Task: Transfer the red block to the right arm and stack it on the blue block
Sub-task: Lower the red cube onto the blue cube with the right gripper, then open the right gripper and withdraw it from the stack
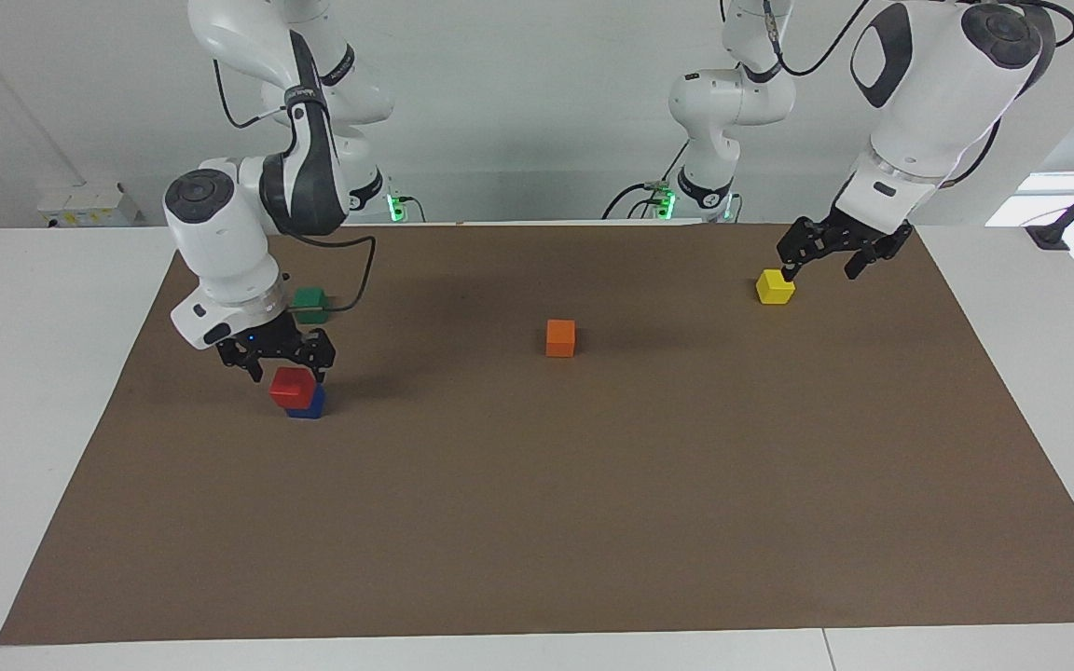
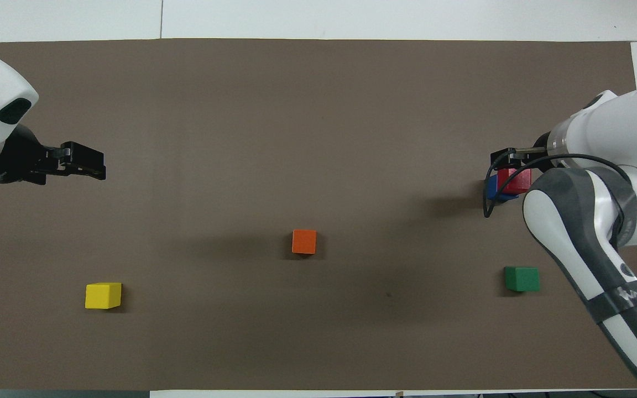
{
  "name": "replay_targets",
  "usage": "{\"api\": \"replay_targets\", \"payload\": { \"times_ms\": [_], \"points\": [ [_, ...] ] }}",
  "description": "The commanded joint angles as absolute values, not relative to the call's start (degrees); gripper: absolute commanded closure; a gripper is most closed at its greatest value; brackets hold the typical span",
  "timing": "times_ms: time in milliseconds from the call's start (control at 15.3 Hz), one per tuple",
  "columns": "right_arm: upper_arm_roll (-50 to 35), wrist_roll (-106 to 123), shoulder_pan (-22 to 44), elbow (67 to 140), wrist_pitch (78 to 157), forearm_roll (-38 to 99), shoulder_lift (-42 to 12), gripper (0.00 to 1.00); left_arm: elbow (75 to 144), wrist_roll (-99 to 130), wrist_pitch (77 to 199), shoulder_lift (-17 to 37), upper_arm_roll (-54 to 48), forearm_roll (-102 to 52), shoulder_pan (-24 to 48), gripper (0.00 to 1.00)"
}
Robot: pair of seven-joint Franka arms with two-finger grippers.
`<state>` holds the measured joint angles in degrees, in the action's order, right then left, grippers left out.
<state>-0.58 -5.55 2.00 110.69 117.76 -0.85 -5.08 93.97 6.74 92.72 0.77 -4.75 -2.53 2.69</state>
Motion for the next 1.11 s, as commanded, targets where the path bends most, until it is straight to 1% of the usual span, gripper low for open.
{"api": "replay_targets", "payload": {
  "times_ms": [0,196,393,458,1047],
  "points": [
    [-1.1,-6.4,1.6,107.1,109.1,1.4,-2.1,0.00,94.3,7.2,92.8,0.4,-4.4,-3.1,2.9,0.00],
    [-1.1,-6.2,1.5,102.8,100.6,1.5,0.5,0.00,94.3,7.2,92.9,0.4,-4.4,-3.1,2.8,0.00],
    [-1.1,-5.6,1.4,95.9,89.2,1.6,1.1,0.00,94.3,7.2,92.9,0.4,-4.4,-3.1,2.9,0.00],
    [-1.1,-4.3,1.2,94.8,87.9,1.6,1.1,0.00,94.3,7.2,92.8,0.4,-4.4,-3.1,2.8,0.00],
    [-0.5,0.1,-0.4,94.7,89.4,0.5,1.1,0.00,94.3,7.2,92.9,0.4,-4.4,-3.1,2.8,0.00]
  ]
}}
